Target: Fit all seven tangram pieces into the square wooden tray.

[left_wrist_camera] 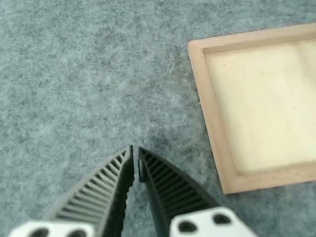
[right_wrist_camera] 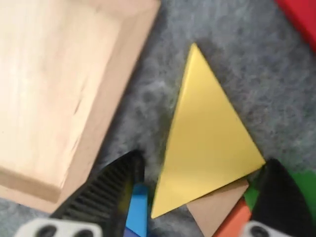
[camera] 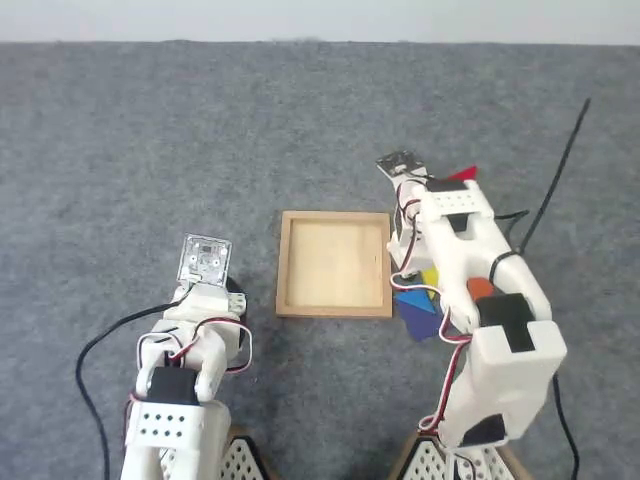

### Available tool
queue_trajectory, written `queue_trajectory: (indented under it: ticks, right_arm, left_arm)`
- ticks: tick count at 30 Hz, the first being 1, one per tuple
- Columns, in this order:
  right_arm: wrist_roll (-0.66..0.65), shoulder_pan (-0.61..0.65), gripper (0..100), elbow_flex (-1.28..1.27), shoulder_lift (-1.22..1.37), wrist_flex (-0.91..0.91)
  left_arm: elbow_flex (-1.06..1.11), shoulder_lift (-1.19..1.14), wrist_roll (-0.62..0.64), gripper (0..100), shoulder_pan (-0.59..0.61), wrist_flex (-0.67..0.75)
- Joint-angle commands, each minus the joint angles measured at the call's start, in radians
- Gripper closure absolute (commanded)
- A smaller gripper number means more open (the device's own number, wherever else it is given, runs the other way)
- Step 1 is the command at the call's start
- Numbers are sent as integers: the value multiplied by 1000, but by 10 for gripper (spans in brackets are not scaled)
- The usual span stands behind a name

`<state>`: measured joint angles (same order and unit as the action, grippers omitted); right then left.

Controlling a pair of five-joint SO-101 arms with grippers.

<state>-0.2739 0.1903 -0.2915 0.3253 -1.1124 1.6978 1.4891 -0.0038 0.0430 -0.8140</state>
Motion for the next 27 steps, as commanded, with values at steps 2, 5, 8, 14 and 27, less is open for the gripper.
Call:
queue_trajectory:
  ticks: [2,5,8,14,27]
  right_arm:
    - [5,-28,723,57,8,18]
    - [5,-28,732,61,8,16]
    - [6,-28,732,64,8,8]
    - [9,-27,732,35,-122,-2]
    - [5,-30,723,-69,-309,38]
  left_arm:
    - [-8,12,5,985,5,-2]
    - [-8,12,5,985,5,-2]
    - [-8,12,5,985,5,-2]
    - [-8,12,5,985,5,-2]
    - [-8,12,5,985,5,-2]
